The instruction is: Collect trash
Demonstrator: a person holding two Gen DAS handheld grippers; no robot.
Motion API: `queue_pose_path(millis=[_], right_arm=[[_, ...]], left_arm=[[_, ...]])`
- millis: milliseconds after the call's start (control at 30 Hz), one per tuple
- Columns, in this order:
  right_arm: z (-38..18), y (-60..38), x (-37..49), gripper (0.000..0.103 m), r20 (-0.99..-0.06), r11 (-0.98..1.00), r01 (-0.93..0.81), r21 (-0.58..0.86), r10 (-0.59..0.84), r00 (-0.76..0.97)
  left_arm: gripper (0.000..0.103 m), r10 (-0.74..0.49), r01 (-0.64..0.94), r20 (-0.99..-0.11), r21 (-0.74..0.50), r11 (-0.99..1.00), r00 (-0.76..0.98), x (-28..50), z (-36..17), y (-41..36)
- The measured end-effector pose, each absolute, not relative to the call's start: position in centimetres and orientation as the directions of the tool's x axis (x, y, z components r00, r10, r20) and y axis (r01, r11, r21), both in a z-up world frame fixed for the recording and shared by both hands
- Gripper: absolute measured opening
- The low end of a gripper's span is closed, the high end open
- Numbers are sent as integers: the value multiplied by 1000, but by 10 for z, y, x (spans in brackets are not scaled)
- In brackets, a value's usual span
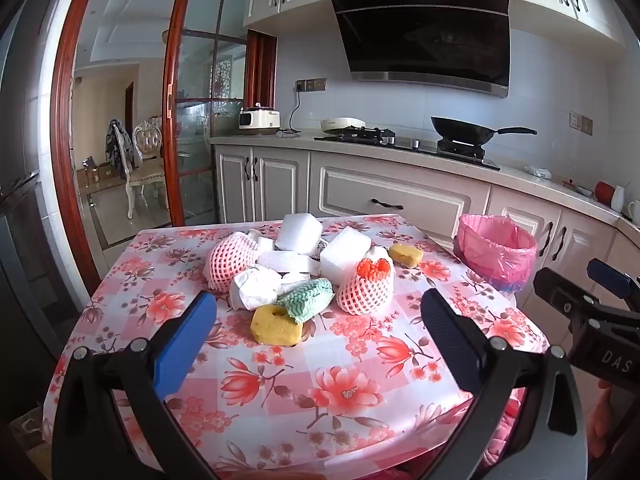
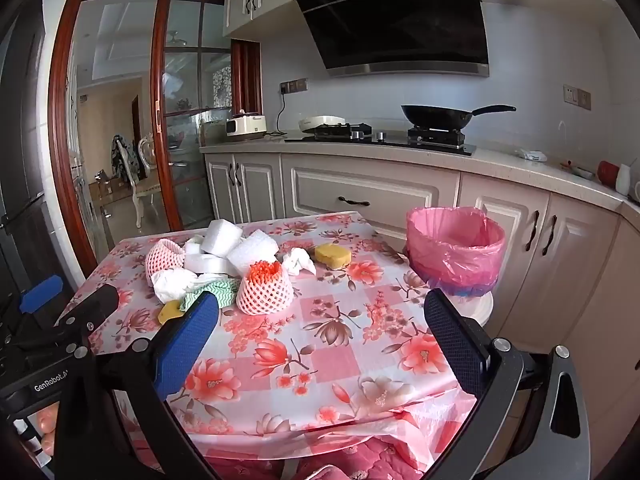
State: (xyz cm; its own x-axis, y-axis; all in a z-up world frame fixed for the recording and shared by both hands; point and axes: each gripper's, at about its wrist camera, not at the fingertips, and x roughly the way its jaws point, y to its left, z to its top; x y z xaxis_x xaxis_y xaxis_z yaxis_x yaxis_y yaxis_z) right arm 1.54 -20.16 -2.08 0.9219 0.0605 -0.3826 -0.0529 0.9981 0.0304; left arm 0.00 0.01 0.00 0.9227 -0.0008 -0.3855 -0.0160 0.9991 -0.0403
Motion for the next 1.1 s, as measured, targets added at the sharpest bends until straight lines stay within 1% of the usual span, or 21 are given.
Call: queue_pose_path(millis=[1100], right_arm=[[-21,-200,16,97,-386,998,-50,25,56,921]], left_arm=[[99,-1,-16,-384,-40,999,923,0,0,0]])
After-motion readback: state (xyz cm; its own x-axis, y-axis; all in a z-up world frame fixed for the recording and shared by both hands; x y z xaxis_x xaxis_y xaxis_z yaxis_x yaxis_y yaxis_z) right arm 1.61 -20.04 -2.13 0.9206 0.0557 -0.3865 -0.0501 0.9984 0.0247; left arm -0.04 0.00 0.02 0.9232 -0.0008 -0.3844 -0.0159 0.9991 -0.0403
